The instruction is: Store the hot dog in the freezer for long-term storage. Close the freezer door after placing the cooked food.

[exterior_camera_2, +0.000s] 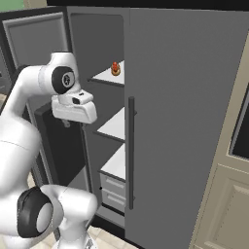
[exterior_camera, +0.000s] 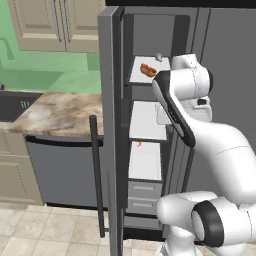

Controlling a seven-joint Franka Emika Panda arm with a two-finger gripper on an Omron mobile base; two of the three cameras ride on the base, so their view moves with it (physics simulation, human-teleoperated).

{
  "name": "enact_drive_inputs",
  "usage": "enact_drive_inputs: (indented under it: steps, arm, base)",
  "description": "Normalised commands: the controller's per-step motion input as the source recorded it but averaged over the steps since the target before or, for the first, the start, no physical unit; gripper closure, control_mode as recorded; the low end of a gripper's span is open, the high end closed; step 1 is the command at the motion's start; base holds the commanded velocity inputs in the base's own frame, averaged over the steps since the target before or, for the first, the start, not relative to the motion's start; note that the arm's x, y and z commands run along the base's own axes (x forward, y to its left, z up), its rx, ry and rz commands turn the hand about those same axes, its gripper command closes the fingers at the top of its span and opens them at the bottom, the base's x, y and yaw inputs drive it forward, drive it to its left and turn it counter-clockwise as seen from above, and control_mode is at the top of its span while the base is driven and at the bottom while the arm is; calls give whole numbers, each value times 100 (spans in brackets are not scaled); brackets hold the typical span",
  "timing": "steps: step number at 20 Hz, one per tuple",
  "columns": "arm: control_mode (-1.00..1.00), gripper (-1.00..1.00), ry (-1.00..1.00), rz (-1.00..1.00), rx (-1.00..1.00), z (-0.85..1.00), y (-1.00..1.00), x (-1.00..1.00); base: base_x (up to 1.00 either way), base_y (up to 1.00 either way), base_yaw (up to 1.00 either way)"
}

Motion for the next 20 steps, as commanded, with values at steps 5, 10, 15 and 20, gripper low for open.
enact_drive_inputs:
  steps: [5,10,15,20]
  arm:
    - [-100,-100,1,3,0,-40,0,-58]
    - [-100,-100,-4,4,1,-29,0,-60]
    - [-100,-100,-3,3,3,-15,0,-37]
    - [-100,-100,0,5,3,-3,-1,-1]
  base:
    - [0,0,0]
    - [0,0,0]
    - [0,0,0]
    - [0,0,0]
